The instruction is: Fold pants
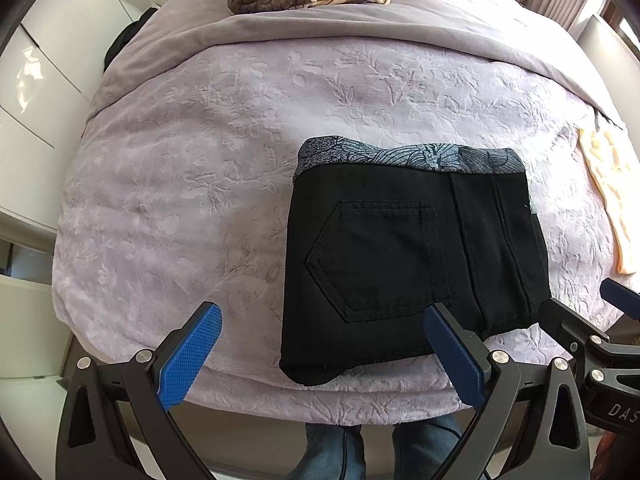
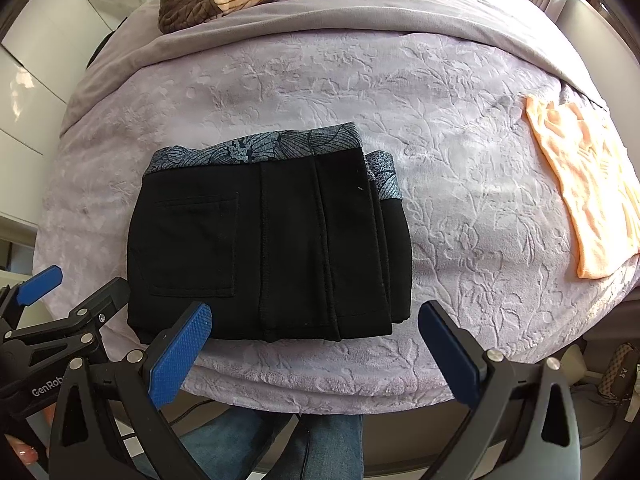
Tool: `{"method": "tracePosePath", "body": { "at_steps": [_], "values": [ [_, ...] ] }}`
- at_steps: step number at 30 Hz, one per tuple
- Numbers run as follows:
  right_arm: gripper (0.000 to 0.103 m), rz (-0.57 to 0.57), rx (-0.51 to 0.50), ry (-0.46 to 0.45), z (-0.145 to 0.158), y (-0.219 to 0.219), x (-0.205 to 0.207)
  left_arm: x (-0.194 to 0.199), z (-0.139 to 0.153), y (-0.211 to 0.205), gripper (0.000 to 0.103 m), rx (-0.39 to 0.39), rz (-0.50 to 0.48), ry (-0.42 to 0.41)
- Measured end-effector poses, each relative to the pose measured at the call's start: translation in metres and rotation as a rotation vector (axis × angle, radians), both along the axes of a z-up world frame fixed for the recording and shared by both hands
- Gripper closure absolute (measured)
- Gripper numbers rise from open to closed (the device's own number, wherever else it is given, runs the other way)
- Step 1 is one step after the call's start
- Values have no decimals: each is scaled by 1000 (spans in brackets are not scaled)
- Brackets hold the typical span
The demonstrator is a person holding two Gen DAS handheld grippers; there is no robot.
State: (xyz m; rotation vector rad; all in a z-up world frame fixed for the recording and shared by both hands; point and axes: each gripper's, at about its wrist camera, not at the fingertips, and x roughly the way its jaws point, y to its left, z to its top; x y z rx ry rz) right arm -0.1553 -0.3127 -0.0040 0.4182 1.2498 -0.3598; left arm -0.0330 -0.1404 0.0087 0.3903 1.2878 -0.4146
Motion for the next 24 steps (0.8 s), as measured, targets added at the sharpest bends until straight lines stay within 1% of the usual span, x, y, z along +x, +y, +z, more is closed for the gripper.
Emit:
{"method": "tracePosePath", "body": {
  "at_steps": [10,24],
  "values": [
    [0,21,-5,8,1,-2,7,3,-2,1,2,-1,-11,6],
    [0,20,-4,6,1,-2,7,4,-2,-1,2,0,-18,7]
  ]
}}
